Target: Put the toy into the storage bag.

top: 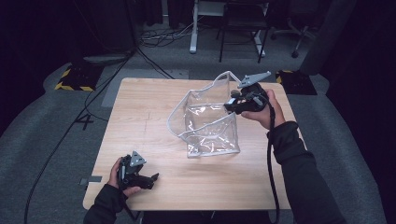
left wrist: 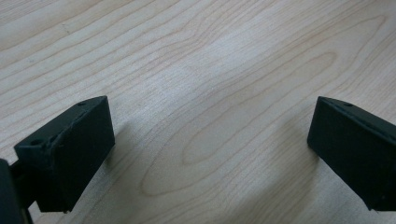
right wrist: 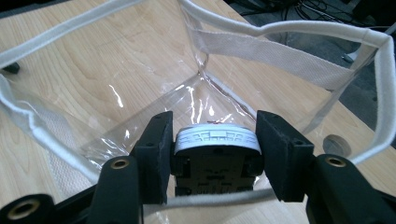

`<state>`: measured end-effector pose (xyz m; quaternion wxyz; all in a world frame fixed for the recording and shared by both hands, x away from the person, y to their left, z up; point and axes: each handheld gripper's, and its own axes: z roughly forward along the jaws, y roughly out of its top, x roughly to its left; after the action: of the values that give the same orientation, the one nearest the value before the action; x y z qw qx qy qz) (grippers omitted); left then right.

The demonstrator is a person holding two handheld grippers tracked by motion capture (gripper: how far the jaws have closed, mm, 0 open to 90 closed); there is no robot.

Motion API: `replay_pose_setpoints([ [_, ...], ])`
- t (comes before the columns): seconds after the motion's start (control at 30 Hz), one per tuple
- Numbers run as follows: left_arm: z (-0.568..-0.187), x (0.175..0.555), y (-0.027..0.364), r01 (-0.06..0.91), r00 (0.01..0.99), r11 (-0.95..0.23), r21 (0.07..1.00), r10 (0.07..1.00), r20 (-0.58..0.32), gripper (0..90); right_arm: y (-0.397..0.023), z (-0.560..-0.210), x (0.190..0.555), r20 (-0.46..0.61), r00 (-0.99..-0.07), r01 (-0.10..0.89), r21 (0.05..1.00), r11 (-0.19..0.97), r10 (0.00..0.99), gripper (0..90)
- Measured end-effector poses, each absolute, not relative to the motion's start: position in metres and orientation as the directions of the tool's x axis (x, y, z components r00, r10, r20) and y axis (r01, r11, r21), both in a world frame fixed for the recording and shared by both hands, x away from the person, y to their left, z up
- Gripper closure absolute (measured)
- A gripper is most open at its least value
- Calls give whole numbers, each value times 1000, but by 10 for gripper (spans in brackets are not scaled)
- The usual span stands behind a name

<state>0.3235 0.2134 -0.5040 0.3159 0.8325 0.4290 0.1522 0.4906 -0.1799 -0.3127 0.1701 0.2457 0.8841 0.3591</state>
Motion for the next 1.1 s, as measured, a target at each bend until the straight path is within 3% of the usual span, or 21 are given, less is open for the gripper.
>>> replay_pose_setpoints([
  [1.1,-504,323,213,618,585,-432,657,811,-17,9,-176,-319,490,-105,-822,327,717,615,560,484],
])
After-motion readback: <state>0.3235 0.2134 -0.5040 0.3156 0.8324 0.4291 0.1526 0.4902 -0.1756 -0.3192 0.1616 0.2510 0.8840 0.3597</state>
